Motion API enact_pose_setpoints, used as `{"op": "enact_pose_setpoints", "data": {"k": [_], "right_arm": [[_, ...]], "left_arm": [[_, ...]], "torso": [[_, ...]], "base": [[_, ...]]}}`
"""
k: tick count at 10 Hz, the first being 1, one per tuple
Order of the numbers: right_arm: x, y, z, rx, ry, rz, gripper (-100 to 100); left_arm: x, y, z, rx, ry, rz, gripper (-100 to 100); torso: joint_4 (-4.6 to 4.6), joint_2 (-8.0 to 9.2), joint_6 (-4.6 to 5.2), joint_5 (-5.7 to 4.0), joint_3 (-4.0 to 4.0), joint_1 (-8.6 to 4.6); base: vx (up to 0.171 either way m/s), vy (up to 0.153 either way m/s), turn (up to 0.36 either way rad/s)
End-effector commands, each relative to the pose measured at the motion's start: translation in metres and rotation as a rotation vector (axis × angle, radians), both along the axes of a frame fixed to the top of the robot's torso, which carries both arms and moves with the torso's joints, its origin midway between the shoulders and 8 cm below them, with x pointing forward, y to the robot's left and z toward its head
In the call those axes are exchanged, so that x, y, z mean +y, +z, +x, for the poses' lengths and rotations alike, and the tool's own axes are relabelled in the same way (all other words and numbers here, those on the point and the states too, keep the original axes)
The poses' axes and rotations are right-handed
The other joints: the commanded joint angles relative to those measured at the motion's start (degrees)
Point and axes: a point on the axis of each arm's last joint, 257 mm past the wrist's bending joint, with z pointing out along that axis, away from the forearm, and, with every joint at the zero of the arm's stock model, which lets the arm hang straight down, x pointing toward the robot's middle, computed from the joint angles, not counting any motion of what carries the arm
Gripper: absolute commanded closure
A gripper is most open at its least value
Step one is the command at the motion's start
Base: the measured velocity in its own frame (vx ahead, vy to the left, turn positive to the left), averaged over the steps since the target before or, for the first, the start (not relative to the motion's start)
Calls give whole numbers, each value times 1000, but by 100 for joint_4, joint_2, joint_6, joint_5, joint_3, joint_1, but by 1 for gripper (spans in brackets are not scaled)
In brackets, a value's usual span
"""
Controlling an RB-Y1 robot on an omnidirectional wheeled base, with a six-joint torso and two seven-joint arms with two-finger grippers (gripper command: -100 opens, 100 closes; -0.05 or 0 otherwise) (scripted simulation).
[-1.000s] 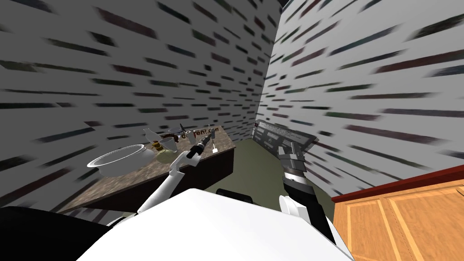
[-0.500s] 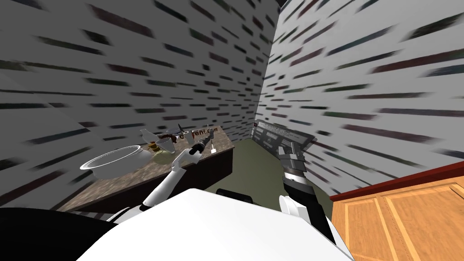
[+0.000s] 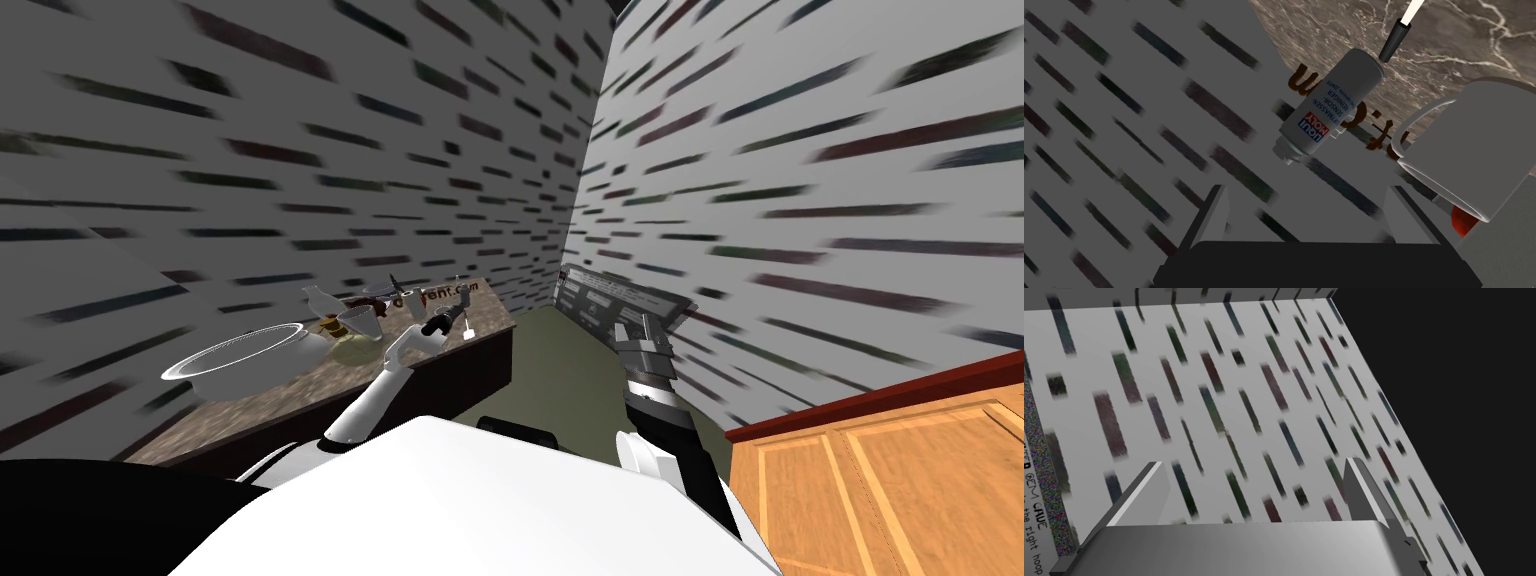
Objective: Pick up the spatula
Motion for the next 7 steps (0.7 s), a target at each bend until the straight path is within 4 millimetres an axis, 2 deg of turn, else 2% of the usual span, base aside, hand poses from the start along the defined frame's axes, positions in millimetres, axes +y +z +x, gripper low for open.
{"op": "enact_pose_setpoints", "data": {"k": [1,2,4,7], "right_arm": [[0,0,0,0,0,0,0],[0,0,0,0,0,0,0],[0,0,0,0,0,0,0],[0,0,0,0,0,0,0]], "left_arm": [[7,-9,2,48,18,9,-100],[9,-16,8,85,17,22,-100],[13,-23,4,118,35,20,-100],[17,-44,10,230,45,35,-100]], "torso": [[0,0,0,0,0,0],[0,0,-1,0,0,0],[-1,-1,-1,0,-1,0],[0,1,-2,1,0,5]], "base": [[15,-11,-27],[21,-14,-40],[12,-5,-11],[15,3,-36]]}}
